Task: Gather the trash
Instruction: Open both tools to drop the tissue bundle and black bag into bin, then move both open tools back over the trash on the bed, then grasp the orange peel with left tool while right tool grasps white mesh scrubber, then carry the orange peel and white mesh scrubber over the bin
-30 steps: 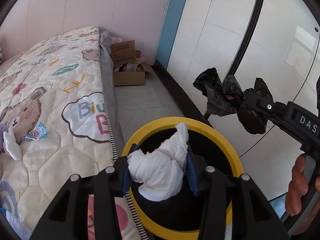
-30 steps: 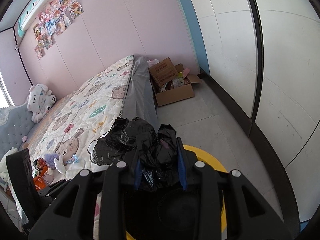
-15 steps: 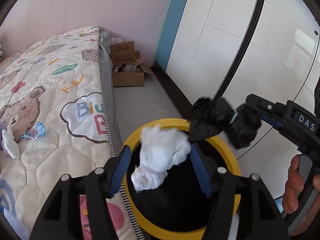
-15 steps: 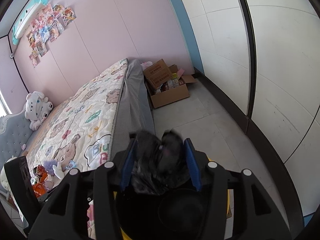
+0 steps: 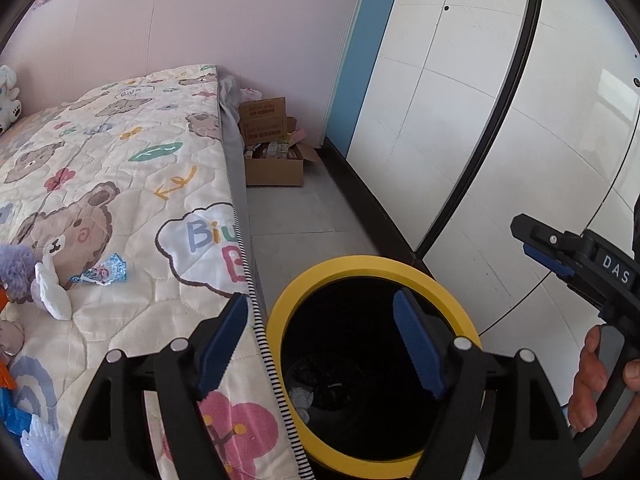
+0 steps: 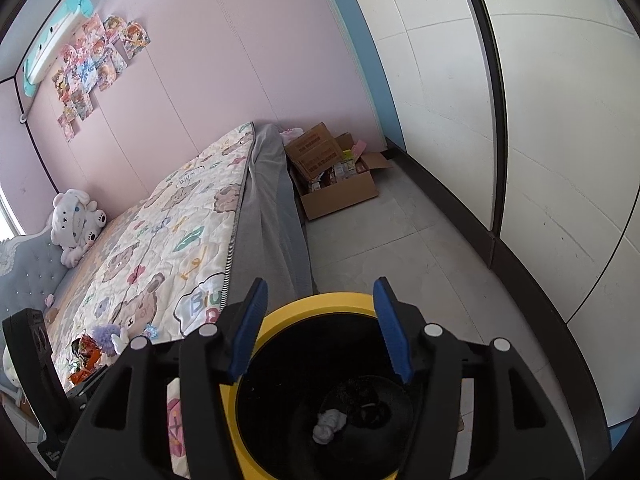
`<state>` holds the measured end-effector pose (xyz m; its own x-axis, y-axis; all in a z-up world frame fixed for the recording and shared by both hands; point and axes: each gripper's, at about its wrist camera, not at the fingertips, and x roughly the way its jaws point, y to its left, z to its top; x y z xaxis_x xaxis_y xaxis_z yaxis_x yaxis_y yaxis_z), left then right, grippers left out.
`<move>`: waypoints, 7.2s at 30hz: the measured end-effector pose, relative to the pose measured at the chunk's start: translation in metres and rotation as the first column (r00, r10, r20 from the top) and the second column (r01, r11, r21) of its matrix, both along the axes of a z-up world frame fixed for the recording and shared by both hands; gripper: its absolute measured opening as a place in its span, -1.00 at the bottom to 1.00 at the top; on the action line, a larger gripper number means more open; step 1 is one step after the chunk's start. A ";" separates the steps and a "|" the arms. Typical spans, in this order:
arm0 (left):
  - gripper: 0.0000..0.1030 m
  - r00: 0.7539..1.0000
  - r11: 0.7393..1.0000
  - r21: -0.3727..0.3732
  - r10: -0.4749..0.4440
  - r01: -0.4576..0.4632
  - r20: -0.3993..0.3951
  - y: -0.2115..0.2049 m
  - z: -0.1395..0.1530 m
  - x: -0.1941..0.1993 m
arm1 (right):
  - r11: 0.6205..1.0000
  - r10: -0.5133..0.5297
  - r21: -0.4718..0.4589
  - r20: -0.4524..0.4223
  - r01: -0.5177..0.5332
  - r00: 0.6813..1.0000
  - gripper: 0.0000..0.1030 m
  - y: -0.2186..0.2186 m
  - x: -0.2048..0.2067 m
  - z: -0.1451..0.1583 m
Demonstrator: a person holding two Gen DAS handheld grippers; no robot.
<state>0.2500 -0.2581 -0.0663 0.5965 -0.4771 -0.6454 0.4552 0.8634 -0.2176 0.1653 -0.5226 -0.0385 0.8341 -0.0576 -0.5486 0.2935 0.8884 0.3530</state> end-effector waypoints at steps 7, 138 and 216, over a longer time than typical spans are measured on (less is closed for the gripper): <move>0.40 0.998 0.998 -0.005 0.057 -0.057 0.038 0.030 0.017 -0.003 | 0.999 0.047 -0.029 0.026 -0.046 0.999 0.02 0.025 -0.003 0.016; -0.26 0.793 0.793 0.007 0.609 -0.609 0.000 0.405 -0.021 -0.038 | 0.753 0.651 -0.038 -0.111 -0.657 0.751 -0.34 0.362 0.020 -0.047; -0.26 0.998 0.999 0.029 0.025 -0.027 0.065 0.069 0.039 -0.015 | 0.967 0.252 -0.062 0.056 -0.249 0.966 -0.33 0.078 0.009 0.040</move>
<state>0.2350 -0.1887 -0.0274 0.6494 -0.4421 -0.6188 0.4447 0.8808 -0.1627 0.1746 -0.4445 0.0016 0.8581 0.1295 -0.4968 0.0380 0.9490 0.3130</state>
